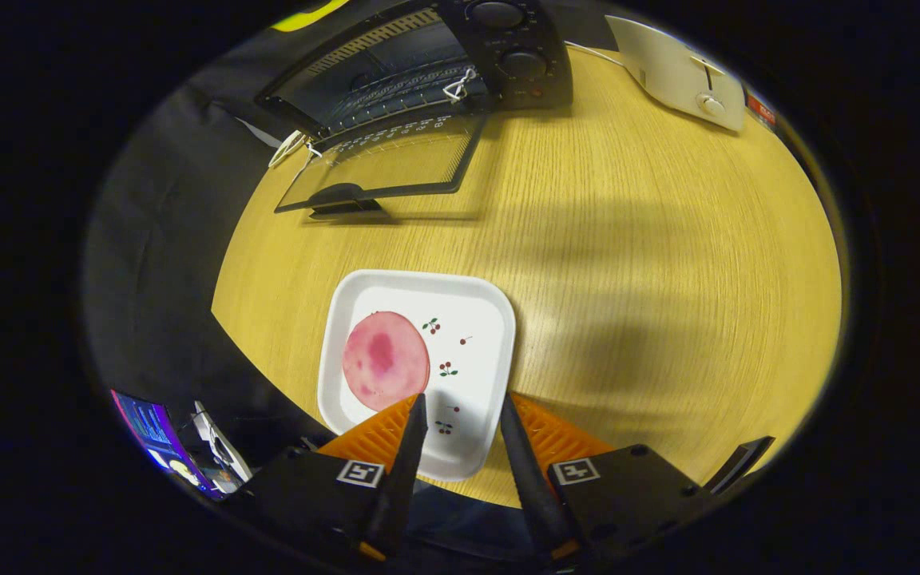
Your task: Open the toaster oven, put the food inside, and close the toaster oven door.
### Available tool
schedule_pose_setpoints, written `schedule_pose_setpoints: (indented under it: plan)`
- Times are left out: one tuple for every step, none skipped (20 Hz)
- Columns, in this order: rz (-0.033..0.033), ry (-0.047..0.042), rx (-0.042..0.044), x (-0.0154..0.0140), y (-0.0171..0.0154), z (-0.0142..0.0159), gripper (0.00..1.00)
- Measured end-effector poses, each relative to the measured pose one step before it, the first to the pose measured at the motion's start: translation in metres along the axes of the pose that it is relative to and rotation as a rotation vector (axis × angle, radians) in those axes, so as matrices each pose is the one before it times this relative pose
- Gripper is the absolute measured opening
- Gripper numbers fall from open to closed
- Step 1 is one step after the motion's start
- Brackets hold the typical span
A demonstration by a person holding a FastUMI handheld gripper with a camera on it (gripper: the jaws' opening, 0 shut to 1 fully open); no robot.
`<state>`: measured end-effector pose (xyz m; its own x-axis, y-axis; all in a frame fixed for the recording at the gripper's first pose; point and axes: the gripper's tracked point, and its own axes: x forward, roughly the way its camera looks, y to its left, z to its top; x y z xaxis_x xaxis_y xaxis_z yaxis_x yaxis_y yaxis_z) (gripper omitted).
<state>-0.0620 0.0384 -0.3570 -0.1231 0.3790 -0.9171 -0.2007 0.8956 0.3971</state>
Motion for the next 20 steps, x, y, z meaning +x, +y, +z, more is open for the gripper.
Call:
schedule_pose_setpoints:
  plan:
    - [-0.00906,0.00650,0.00562,0.00106,-0.00355,-0.00038,0.51]
    - [-0.01080,0.00412,0.00676,0.00027,-0.00334,0.00035,0.41]
    - [-0.01406,0.00432,0.01117,0.00059,-0.00524,0.00015,0.30]
    - [0.01099,0.00078,0.01813,0.00022,0.00065,0.00046,0.19]
    - [0.00627,0.00400,0.01052,-0.00260,-0.00066,0.00080,0.11]
    - [0.01831,-0.00821,0.03545,0.00425,-0.00055,0.00174,0.09]
    - [0.02249,-0.00292,0.03013,0.00323,0.00211,-0.00063,0.06]
    - [0.02417,-0.00140,0.01685,0.00053,0.00232,-0.00059,0.02]
    - [0.02050,-0.00189,-0.00014,-0.00147,0.00232,0.00013,0.02]
    - [0.01845,-0.00527,0.00124,0.00089,0.00130,-0.00229,0.02]
    - [0.02619,-0.00653,0.00924,0.00035,0.00324,0.00076,0.02]
    - [0.03303,-0.00637,0.01512,-0.00171,0.00534,-0.00161,0.02]
    - [0.02769,-0.00983,0.01698,-0.00011,0.00468,-0.00043,0.02]
    - [0.02030,-0.00814,0.01270,0.00093,0.00407,-0.00060,0.02]
    - [0.01579,-0.00629,0.01087,-0.00069,0.00374,0.00034,0.02]
    - [0.01371,-0.00881,0.01318,0.00027,0.00258,-0.00109,0.02]
    - [0.01589,-0.00864,0.01416,0.00013,0.00458,0.00077,0.02]
    - [0.01649,-0.01050,0.01615,0.00009,0.00661,-0.00107,0.02]
    - [0.01976,-0.01057,0.01851,0.00035,0.00623,0.00006,0.02]
    - [0.02137,-0.00754,0.02160,0.00010,0.00714,-0.00214,0.02]
